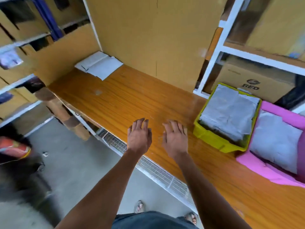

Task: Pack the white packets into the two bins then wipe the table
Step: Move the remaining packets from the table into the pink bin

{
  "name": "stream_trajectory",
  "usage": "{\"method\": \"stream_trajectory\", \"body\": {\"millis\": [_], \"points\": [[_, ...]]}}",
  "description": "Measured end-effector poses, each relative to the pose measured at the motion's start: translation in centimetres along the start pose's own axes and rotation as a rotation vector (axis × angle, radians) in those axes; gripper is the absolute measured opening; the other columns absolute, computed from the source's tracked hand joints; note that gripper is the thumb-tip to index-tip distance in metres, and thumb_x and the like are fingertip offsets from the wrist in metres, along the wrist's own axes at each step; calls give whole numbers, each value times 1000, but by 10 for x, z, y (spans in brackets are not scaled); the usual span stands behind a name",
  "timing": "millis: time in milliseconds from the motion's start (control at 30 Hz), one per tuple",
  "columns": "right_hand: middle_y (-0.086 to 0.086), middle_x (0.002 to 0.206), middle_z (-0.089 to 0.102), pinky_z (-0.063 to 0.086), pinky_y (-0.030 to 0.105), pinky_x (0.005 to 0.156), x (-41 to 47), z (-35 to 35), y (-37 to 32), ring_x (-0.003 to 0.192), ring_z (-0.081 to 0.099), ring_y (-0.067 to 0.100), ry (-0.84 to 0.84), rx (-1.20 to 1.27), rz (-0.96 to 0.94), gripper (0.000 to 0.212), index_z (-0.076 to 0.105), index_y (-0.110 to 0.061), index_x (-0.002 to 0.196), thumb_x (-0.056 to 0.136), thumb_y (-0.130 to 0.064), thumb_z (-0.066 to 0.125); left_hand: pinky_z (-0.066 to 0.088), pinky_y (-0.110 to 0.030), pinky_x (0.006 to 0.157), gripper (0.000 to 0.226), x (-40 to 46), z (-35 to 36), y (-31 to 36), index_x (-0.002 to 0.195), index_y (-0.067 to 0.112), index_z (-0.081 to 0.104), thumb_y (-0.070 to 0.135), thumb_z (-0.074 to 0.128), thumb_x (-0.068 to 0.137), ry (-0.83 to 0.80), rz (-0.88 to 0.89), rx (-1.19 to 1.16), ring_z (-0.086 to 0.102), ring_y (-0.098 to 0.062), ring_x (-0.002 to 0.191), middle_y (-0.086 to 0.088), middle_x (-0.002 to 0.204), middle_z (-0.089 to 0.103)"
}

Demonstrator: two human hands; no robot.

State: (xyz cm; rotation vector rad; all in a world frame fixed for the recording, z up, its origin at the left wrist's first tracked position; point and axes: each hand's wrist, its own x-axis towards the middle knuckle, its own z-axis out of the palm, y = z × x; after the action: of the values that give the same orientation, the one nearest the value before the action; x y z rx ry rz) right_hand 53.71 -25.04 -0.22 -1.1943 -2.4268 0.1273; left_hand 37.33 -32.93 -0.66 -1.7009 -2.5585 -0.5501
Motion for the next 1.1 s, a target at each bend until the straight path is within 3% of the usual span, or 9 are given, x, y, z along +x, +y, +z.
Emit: {"method": "stream_trajectory", "body": {"millis": [167,300,433,600,833,1000,1100], "points": [[2,141,55,56,42,84,21,41,-77,110,64,30,-182,161,54,39,60,-24,133,94,-21,61,47,-52,103,49,-22,-14,-88,149,11,50,36,42,107,-40,-122,4,50,-32,132,-9,149,52],[1,137,57,49,32,70,29,63,-121,102,67,26,-222,183,-4,34,60,-24,130,97,-20,63,49,-52,101,47,-30,-24,-137,148,12,48,35,43,107,-44,-189,-15,52,-33,128,-10,148,51],[2,135,59,51,32,73,57,87,-162,103,67,24,-292,192,-85,31,61,-23,128,97,-21,64,49,-50,96,45,-26,-32,-184,146,12,49,32,47,106,-10,-292,-37,53,-35,121,-11,142,53],[2,136,58,41,25,75,114,128,-213,106,66,21,-339,214,-162,30,61,-22,130,100,-23,62,49,-47,94,43,-5,-45,-240,144,13,49,31,48,105,34,-387,-33,52,-32,120,-10,139,53],[6,135,59,61,41,81,196,202,-290,108,67,27,-359,307,-261,31,59,-21,130,100,-24,60,48,-45,98,44,49,-57,-329,146,16,48,31,51,105,51,-518,-9,53,-31,125,-8,143,53],[8,130,62,57,39,75,258,239,-327,100,68,31,-351,373,-294,31,64,-20,127,96,-20,59,46,-46,103,44,100,-69,-384,147,17,48,33,51,106,25,-576,31,51,-31,130,-8,146,53],[10,128,63,56,41,78,292,255,-339,105,66,33,-336,406,-270,33,65,-18,126,95,-20,56,47,-49,106,47,131,-75,-408,151,16,47,35,48,108,4,-580,47,50,-32,134,-9,151,52]]}}
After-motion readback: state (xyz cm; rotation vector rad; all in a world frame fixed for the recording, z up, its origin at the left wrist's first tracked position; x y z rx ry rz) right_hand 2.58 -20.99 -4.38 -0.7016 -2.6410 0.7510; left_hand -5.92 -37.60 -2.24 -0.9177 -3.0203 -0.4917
